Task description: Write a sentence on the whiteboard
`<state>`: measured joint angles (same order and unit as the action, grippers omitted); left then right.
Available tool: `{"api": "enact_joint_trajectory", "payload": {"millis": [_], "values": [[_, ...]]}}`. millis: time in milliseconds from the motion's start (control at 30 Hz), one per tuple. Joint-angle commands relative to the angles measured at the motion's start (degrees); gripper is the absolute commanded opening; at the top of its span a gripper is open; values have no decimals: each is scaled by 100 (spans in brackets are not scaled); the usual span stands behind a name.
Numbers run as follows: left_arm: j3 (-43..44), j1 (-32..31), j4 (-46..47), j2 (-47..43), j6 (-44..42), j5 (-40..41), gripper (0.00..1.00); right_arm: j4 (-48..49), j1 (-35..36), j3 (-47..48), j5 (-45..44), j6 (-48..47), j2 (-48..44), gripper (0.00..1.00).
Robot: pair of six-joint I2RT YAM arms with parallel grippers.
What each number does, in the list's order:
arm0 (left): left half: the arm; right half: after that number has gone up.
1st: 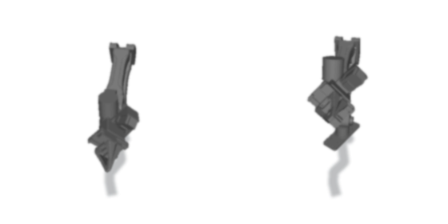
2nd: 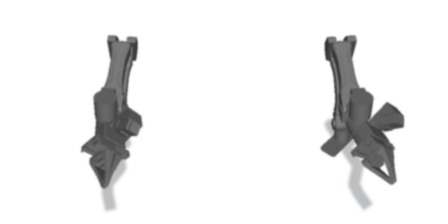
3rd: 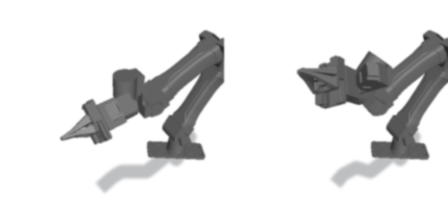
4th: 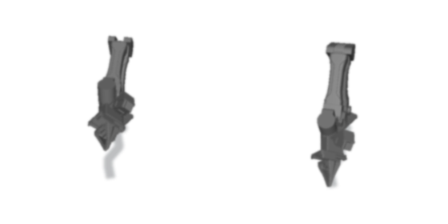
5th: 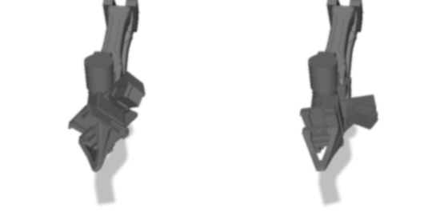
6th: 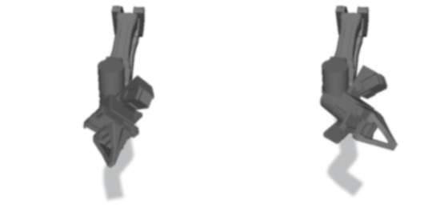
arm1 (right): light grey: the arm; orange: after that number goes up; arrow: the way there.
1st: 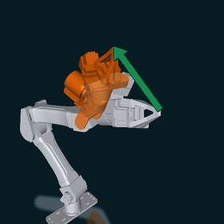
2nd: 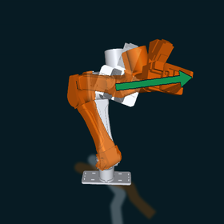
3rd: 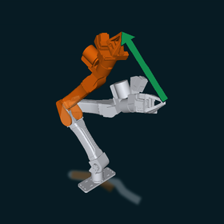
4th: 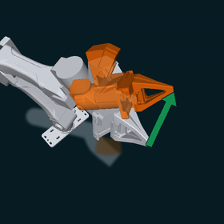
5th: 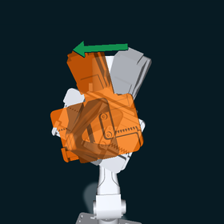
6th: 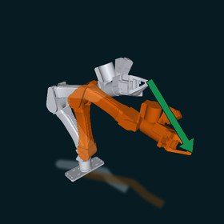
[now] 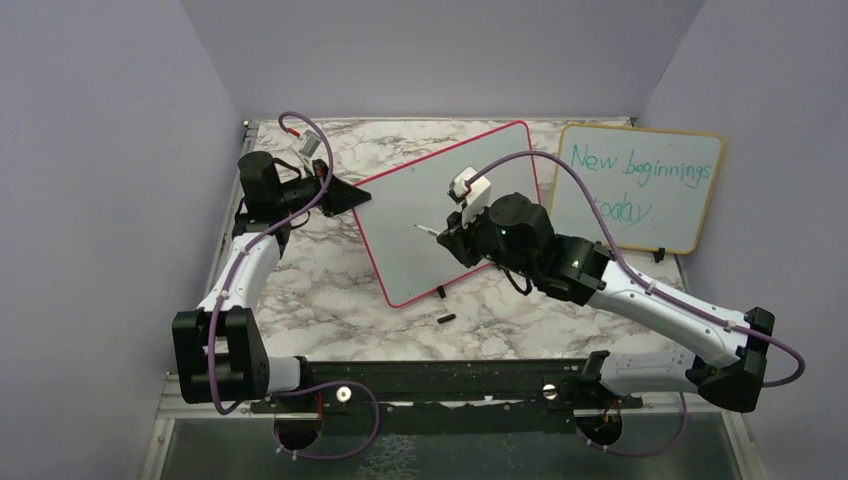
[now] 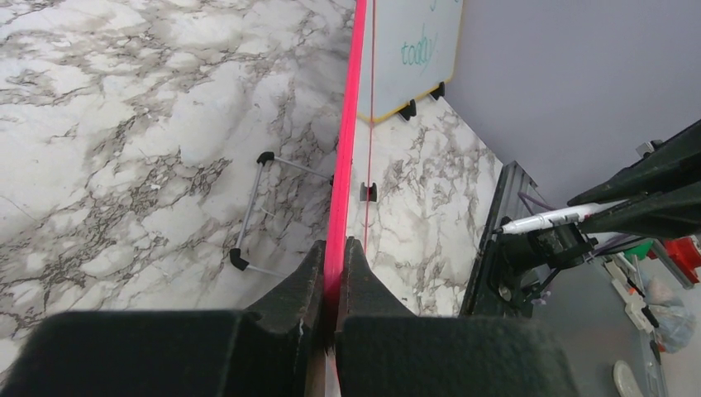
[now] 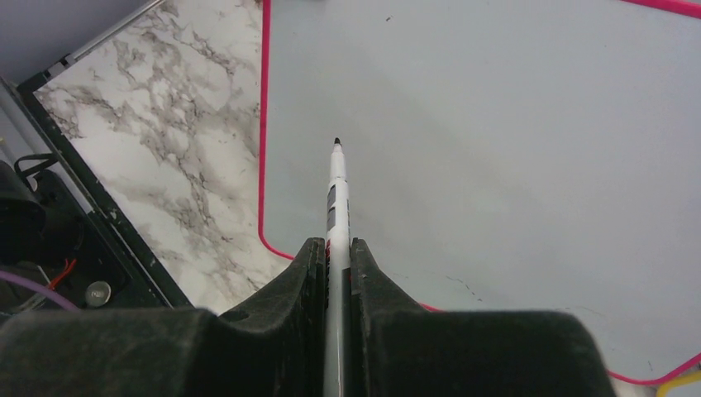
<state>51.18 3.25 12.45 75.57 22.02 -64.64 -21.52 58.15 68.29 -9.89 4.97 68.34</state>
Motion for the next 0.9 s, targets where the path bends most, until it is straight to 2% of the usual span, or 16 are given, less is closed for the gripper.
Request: {"api": "enact_joint_trajectory", "payload": {"millis": [0, 200, 633, 867], "values": [[-40, 35, -304, -55, -426, 443, 0, 292, 372, 163, -615, 18, 223, 1], [-90, 36, -330, -113, -510, 550, 0, 112, 1008, 428, -1735, -154, 681, 1], [-147, -68, -199, -62, -305, 615, 0, -7, 1418, 1168, -2229, -68, 1445, 1], [-170, -147, -172, -107, -321, 603, 0, -486, 1471, 1906, -2447, 110, 2064, 1]]}}
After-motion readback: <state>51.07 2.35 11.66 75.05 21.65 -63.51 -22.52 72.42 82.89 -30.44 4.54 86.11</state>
